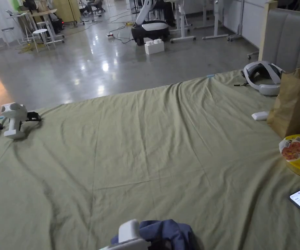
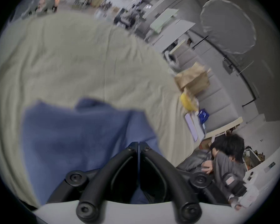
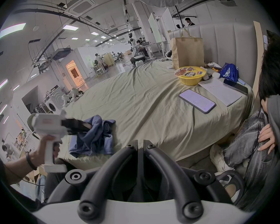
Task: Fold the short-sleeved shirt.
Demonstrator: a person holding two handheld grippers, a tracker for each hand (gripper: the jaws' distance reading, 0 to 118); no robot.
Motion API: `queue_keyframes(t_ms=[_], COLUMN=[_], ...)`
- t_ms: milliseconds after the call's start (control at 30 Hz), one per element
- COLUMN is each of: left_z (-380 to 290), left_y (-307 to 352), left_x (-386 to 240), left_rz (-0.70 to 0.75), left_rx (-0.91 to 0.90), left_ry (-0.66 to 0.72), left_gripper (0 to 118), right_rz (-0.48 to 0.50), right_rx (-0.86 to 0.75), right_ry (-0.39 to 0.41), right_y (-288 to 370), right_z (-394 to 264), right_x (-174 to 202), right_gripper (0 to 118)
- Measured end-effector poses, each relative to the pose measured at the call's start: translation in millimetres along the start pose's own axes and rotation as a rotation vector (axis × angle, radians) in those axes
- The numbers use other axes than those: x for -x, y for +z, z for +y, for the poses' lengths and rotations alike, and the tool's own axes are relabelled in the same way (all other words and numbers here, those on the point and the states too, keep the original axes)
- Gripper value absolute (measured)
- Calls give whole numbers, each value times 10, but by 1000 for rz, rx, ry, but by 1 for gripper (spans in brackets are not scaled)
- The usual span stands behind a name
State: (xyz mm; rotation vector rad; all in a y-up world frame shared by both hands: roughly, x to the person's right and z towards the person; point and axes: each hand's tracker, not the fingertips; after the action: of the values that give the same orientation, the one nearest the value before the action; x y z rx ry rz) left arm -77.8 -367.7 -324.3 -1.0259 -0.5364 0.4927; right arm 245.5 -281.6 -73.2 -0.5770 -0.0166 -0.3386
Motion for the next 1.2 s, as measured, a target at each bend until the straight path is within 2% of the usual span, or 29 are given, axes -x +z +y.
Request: queue_keyframes(t_ms=[100, 200, 333, 433, 467, 500, 533, 567, 600, 667, 700, 733, 833, 867, 900, 967, 1067, 1200], left_z=[-210, -98, -94, 2, 33, 65, 97, 120, 139, 148, 144, 141, 91, 72, 56, 37, 25, 13], left_y=[-385, -367, -266, 42, 204, 377, 557, 744, 878, 1127, 1215, 1294, 1380, 1377, 1364, 1266, 1009, 585], left_x=[-24, -41, -31, -85, -100, -110, -114, -82, -35, 108, 179, 277, 608, 717, 807, 990, 1120, 1159], left_rz=[101, 101, 68, -13, -63, -88, -91, -79, -73, -82, -75, -64, -13, 8, 12, -26, -73, -66], left_rx=[88, 63, 58, 2, -49, -91, -132, -172, -186, -198, -198, -201, -203, -192, -186, -156, -136, -43], left_ry=[-126, -43, -89, -22, -17, -24, -33, -44, -44, -40, -36, -29, 37, 73, 105, 157, 182, 204], left_gripper=[3, 3, 3, 4, 4, 6, 20, 51, 91, 92, 92, 93, 100, 102, 102, 102, 102, 101], right_rz=[-6, -10, 48, 199, 252, 286, 311, 313, 325, 420, 426, 376, 159, 161, 233, 206, 197, 208], right_rx=[2, 19, 62, 127, 145, 152, 162, 189, 230, 336, 392, 445, 584, 608, 553, 567, 531, 551], right_ry=[19, 36, 35, -71, -90, -73, -27, 30, 61, 39, 38, 72, 254, 272, 208, 113, 215, 106], right_y=[77, 52, -63, -271, -431, -573, -727, -916, -1166, -1610, -1836, -2094, -2730, -2811, -2855, -2838, -2813, -2764], right_z=[42, -4, -24, 108, 92, 130, 171, 209, 216, 260, 259, 237, 69, 34, 46, 59, 2, 35], right_x=[103, 95, 190, 361, 332, 384, 462, 560, 609, 754, 804, 991, 1074, 1175, 1173, 1138, 1175, 1206], right_gripper=[8, 8, 8, 8, 8, 8, 8, 8, 8, 8, 8, 8, 7, 7, 7, 7, 7, 7])
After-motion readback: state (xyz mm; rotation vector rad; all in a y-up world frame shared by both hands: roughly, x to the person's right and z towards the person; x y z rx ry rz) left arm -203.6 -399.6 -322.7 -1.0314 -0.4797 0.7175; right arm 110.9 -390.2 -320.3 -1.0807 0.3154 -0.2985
